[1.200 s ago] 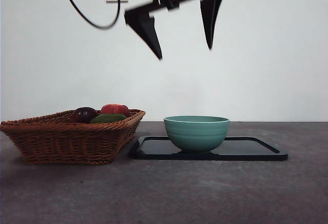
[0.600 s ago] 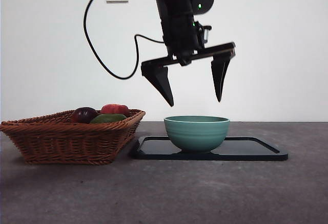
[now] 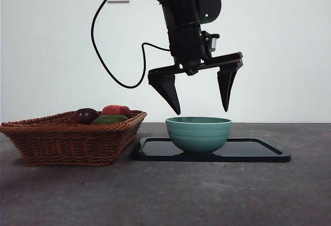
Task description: Pick up the wifruite, put it on the bowl, pick up the plate, put it on desk
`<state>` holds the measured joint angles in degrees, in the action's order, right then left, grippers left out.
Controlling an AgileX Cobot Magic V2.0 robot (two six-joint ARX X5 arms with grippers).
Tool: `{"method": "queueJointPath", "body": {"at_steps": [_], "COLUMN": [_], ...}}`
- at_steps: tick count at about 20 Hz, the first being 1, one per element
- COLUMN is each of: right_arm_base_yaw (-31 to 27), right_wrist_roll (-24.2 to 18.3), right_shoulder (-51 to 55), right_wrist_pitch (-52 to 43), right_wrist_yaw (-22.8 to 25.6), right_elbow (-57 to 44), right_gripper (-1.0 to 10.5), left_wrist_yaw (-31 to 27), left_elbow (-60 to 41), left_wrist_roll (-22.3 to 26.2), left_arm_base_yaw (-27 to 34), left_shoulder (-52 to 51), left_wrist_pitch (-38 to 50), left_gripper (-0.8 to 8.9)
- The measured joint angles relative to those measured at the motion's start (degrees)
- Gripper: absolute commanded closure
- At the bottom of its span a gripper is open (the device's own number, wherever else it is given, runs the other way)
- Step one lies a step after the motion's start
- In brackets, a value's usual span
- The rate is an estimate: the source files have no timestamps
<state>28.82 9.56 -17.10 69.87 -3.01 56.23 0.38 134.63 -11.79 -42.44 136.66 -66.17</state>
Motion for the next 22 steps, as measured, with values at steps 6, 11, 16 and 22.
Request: {"method": "queueJointPath", "body": {"at_steps": [6,11,16,22], "right_arm_base_yaw": [0.0,0.0,0.0,0.0], "right_wrist_roll": [0.9,1.0,1.2,1.2], "right_shoulder": [0.0,0.0,0.0,0.0], "right_wrist_pitch": [0.0,0.0,0.0,0.0], "right_wrist_yaw": [0.0,0.0,0.0,0.0], "right_elbow": [0.0,0.0,0.0,0.0], "right_gripper": [3.6,3.6,3.6,3.6], "left_wrist_yaw": [0.0,0.0,-0.5,-0.7], "left_elbow": [0.0,0.0,0.0,0.1], "left_wrist_roll": [0.3,0.4,0.4,0.8], "left_arm_base_yaw": [-0.2,-0.2,-0.2,-0.2], "left_shoulder": [2.1,3.5,3.6,5.8], "left_wrist_pitch": [-0.2,-0.3,-0.3,-0.5], "left_gripper": [3.22,3.94,4.09,5.01]}}
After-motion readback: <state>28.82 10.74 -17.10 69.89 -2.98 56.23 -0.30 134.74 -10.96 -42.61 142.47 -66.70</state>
